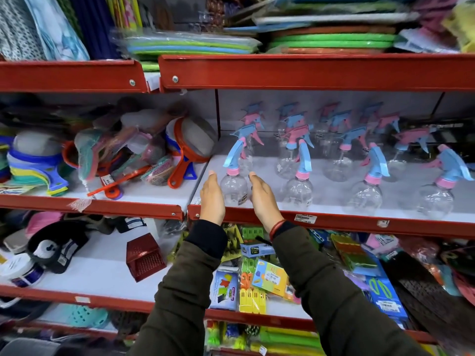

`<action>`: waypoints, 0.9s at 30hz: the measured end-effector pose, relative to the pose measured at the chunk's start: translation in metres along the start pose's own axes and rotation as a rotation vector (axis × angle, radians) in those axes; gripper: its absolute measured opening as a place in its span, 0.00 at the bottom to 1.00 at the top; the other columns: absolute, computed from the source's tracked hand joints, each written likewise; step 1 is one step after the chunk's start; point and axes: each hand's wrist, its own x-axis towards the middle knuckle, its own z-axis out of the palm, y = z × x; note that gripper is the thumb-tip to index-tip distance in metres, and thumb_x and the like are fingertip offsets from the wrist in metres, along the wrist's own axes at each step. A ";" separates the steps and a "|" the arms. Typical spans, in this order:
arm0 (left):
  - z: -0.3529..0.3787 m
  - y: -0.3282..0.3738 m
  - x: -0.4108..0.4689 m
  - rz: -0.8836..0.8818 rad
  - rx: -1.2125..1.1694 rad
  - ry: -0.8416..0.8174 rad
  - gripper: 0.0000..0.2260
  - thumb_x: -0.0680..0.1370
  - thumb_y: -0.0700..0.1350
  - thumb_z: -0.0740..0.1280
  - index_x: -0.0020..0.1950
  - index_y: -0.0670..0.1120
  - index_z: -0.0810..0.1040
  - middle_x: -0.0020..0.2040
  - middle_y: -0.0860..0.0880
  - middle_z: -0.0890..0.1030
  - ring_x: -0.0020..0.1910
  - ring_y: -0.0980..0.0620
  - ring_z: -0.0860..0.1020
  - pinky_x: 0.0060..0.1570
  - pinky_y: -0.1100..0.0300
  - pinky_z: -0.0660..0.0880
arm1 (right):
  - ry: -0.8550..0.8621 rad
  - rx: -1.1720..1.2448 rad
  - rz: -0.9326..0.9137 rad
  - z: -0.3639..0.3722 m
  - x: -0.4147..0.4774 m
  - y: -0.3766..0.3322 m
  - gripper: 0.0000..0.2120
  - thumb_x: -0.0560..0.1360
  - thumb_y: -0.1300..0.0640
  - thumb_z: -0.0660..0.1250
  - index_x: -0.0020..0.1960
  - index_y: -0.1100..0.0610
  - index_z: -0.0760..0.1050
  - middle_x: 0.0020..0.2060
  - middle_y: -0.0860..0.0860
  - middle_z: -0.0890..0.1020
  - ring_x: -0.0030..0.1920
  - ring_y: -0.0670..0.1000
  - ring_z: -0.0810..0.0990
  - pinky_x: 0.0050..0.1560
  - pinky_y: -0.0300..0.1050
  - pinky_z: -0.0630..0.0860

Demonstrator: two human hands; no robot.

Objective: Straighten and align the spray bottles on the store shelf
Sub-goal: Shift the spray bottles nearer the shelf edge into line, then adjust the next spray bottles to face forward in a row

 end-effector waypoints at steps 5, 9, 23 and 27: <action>0.010 -0.002 -0.002 -0.012 -0.011 -0.019 0.31 0.79 0.62 0.46 0.77 0.46 0.59 0.77 0.47 0.61 0.76 0.49 0.60 0.76 0.50 0.55 | -0.053 -0.052 0.005 0.003 0.004 0.006 0.30 0.78 0.37 0.52 0.68 0.55 0.76 0.66 0.52 0.81 0.68 0.53 0.77 0.75 0.55 0.68; 0.011 0.003 0.000 -0.004 -0.021 -0.027 0.29 0.80 0.61 0.46 0.76 0.45 0.62 0.76 0.45 0.65 0.74 0.49 0.63 0.76 0.51 0.56 | -0.056 -0.072 -0.003 0.002 -0.004 0.011 0.22 0.79 0.40 0.53 0.61 0.53 0.76 0.49 0.45 0.78 0.53 0.49 0.74 0.65 0.49 0.69; 0.015 0.004 0.014 0.001 -0.011 -0.082 0.30 0.80 0.60 0.45 0.74 0.44 0.67 0.73 0.46 0.69 0.73 0.48 0.66 0.73 0.57 0.57 | -0.081 -0.056 -0.029 -0.003 -0.029 0.011 0.23 0.84 0.50 0.56 0.76 0.57 0.68 0.76 0.53 0.71 0.77 0.51 0.68 0.75 0.43 0.62; 0.015 -0.033 0.054 -0.019 -0.063 -0.106 0.41 0.67 0.72 0.51 0.72 0.49 0.69 0.71 0.46 0.73 0.71 0.47 0.70 0.74 0.47 0.61 | -0.079 -0.048 -0.022 -0.003 -0.031 0.010 0.24 0.84 0.47 0.56 0.77 0.56 0.67 0.77 0.53 0.70 0.77 0.52 0.68 0.78 0.47 0.62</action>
